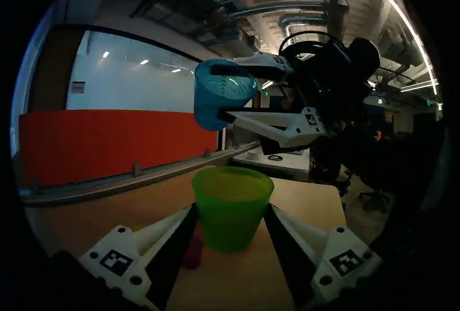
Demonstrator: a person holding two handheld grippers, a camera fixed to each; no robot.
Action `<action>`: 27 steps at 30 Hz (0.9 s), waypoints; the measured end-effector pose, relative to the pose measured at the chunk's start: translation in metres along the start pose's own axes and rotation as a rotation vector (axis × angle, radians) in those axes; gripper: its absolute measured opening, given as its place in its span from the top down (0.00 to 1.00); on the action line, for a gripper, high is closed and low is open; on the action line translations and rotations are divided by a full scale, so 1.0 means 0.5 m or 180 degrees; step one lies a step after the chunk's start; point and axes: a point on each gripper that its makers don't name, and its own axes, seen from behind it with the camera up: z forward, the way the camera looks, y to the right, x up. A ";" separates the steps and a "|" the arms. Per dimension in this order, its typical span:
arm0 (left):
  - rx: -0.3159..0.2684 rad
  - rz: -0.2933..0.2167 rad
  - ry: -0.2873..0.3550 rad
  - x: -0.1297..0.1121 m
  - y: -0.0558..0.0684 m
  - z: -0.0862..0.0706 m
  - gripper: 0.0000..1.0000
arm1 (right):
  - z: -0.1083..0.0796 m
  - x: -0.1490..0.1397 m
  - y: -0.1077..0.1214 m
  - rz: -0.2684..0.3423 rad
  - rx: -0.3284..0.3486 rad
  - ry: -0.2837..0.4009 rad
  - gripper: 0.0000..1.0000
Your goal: Pour water
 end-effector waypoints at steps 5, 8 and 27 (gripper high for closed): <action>-0.0002 0.0006 -0.0002 -0.001 -0.001 0.002 0.19 | 0.001 0.006 -0.002 -0.0131 0.0002 0.0008 0.10; -0.0001 0.0014 -0.0007 -0.001 -0.001 0.003 0.19 | 0.004 0.009 -0.001 -0.0200 0.0000 0.0006 0.10; -0.0017 0.0029 -0.0007 -0.003 0.002 0.008 0.19 | 0.014 0.023 -0.005 -0.0622 0.0020 0.0011 0.10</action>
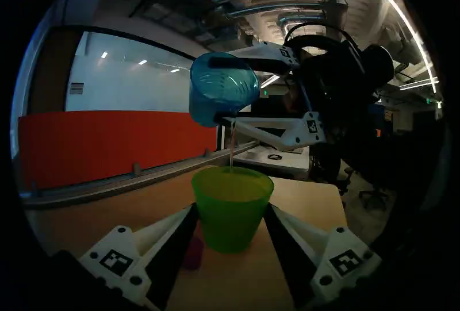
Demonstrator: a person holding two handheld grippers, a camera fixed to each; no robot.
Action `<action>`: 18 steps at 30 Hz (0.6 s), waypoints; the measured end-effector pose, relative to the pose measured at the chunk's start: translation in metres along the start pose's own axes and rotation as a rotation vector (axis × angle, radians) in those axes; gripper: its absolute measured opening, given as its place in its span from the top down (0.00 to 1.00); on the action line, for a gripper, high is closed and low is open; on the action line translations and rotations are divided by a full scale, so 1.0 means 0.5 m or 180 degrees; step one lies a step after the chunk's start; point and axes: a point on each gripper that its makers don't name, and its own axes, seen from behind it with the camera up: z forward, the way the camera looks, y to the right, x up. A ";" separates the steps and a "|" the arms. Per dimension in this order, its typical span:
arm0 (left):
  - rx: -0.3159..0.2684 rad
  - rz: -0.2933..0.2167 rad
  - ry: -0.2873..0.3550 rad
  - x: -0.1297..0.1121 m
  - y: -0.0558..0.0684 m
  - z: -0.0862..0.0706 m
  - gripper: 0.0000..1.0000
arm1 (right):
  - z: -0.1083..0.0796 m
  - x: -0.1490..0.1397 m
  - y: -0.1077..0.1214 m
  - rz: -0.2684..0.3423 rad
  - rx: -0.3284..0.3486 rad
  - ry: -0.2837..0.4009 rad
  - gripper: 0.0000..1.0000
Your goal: Pour water
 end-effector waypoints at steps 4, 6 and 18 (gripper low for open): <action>-0.0001 0.0007 0.0000 0.001 0.001 -0.001 0.19 | 0.001 0.000 0.002 -0.0072 -0.0013 -0.0005 0.10; -0.0003 0.0009 0.0000 0.002 0.001 -0.001 0.19 | 0.002 -0.003 0.002 -0.0108 -0.0015 -0.0016 0.10; -0.0009 0.0007 -0.0003 0.004 0.004 -0.003 0.19 | 0.004 -0.005 0.005 -0.0213 -0.0045 -0.0020 0.10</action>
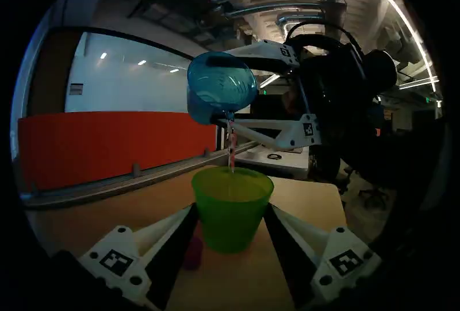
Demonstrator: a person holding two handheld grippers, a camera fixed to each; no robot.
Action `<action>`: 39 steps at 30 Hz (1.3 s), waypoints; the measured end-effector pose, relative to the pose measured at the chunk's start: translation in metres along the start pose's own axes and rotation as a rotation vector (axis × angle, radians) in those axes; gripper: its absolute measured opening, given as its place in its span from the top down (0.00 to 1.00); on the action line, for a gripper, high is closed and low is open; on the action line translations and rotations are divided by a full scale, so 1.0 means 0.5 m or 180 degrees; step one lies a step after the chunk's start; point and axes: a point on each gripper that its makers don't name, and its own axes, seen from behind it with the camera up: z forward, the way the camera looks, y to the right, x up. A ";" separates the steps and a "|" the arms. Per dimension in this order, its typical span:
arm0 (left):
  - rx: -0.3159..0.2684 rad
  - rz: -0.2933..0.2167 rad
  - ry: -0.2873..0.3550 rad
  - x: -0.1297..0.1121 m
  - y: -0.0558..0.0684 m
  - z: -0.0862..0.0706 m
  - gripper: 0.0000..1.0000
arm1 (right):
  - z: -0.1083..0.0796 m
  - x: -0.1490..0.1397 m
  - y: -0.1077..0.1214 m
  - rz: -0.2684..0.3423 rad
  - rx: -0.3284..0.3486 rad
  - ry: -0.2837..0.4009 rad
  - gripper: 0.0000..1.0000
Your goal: Pour water
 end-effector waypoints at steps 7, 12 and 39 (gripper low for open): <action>-0.0005 -0.0029 0.0001 0.000 -0.003 0.000 0.19 | -0.001 0.000 0.002 -0.0054 -0.0014 0.0003 0.10; -0.0015 -0.0032 -0.0002 0.001 -0.001 0.000 0.19 | 0.001 -0.002 0.004 -0.0097 -0.0022 -0.0005 0.11; -0.0036 -0.0005 0.0004 0.007 0.007 0.001 0.19 | 0.001 -0.007 0.017 -0.0400 -0.0053 -0.0054 0.11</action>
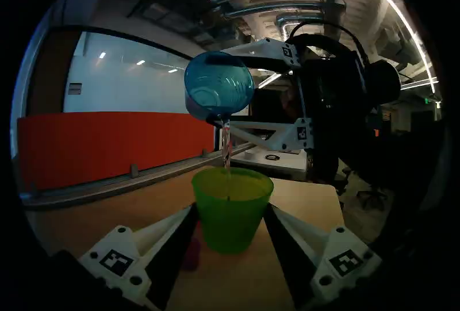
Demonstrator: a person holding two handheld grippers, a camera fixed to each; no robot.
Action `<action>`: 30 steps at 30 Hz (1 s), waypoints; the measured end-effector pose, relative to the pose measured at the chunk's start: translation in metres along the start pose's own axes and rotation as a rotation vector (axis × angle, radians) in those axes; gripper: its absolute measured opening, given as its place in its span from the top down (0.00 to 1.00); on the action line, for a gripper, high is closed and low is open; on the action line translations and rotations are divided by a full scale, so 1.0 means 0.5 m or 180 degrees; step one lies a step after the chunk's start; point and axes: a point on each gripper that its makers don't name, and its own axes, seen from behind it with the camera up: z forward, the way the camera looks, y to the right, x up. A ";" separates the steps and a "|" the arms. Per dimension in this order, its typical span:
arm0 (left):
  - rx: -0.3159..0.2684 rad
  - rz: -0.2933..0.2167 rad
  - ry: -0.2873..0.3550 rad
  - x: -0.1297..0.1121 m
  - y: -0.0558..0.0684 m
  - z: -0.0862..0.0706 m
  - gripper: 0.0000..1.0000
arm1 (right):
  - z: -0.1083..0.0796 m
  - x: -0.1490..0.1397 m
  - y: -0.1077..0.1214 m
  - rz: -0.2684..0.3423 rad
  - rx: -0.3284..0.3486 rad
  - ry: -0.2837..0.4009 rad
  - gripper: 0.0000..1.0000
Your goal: Pour water
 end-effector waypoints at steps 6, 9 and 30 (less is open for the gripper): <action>-0.0004 0.0003 -0.0009 -0.004 0.001 0.002 0.19 | 0.002 -0.002 0.003 -0.0051 -0.0007 -0.0007 0.11; -0.0006 0.0008 -0.0017 -0.004 0.001 0.002 0.19 | 0.002 -0.003 0.005 -0.0080 -0.0014 -0.0011 0.11; -0.0018 0.0020 -0.0020 -0.001 0.001 0.003 0.19 | 0.005 0.005 0.003 -0.0312 -0.0024 -0.0004 0.11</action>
